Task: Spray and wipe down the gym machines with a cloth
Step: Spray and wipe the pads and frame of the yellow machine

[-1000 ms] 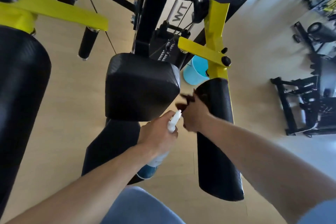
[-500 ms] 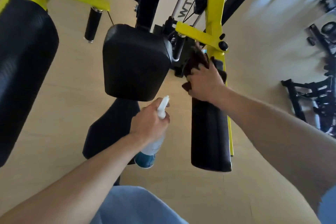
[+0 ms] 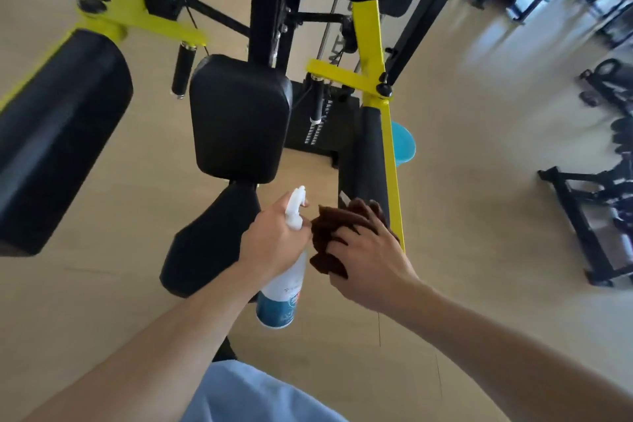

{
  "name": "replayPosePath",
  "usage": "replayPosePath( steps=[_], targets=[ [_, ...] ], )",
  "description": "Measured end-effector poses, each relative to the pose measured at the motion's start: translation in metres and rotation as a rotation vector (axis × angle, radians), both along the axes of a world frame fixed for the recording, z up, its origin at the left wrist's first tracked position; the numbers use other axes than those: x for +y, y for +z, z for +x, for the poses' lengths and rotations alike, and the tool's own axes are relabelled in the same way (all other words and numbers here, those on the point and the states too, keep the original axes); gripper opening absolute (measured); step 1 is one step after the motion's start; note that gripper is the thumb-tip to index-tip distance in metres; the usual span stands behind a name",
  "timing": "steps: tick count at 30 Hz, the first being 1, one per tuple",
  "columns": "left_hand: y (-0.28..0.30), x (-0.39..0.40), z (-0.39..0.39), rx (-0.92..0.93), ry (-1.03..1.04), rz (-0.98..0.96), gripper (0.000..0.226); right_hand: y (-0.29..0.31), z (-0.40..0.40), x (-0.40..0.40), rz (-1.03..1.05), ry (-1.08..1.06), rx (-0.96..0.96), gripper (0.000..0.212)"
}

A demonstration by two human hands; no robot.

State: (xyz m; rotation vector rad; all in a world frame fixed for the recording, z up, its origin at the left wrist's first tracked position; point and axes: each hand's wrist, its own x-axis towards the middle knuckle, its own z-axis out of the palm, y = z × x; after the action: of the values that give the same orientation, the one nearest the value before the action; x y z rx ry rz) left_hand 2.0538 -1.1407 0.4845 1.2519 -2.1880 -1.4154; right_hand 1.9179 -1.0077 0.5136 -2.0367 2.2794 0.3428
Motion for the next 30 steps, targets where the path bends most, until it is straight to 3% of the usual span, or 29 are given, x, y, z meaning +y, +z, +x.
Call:
replayPosePath(
  steps=[3,6,10,14,19,22,26,30],
  targets=[
    [0.003,0.005,0.006,-0.021,0.023,0.013,0.029,-0.009,-0.004,-0.002,-0.236,-0.218,-0.066,0.029],
    [0.006,0.005,0.014,-0.032,0.064,-0.003,0.022,-0.014,-0.022,-0.021,-0.312,-0.409,-0.117,0.028],
    [0.03,-0.022,0.028,-0.003,0.178,-0.004,0.026,-0.017,-0.057,-0.067,-0.353,-0.455,-0.102,0.029],
    [0.069,-0.081,0.052,0.06,0.268,-0.102,0.033,-0.01,-0.062,-0.1,-0.528,-0.539,-0.234,0.025],
    [0.112,-0.161,0.079,0.167,0.359,-0.184,0.025,0.003,-0.067,-0.129,-0.56,-0.671,-0.248,0.027],
    [0.126,-0.221,0.083,0.182,0.36,-0.227,0.023,0.019,-0.066,-0.157,-0.694,-0.841,-0.528,0.027],
    [0.118,-0.287,0.074,0.139,0.296,-0.202,0.024,0.064,-0.05,-0.213,-1.261,-1.245,-0.946,0.028],
    [0.078,-0.315,0.055,-0.026,0.253,-0.086,0.02,0.1,0.001,-0.301,-1.276,-1.176,-1.085,0.013]
  ],
)
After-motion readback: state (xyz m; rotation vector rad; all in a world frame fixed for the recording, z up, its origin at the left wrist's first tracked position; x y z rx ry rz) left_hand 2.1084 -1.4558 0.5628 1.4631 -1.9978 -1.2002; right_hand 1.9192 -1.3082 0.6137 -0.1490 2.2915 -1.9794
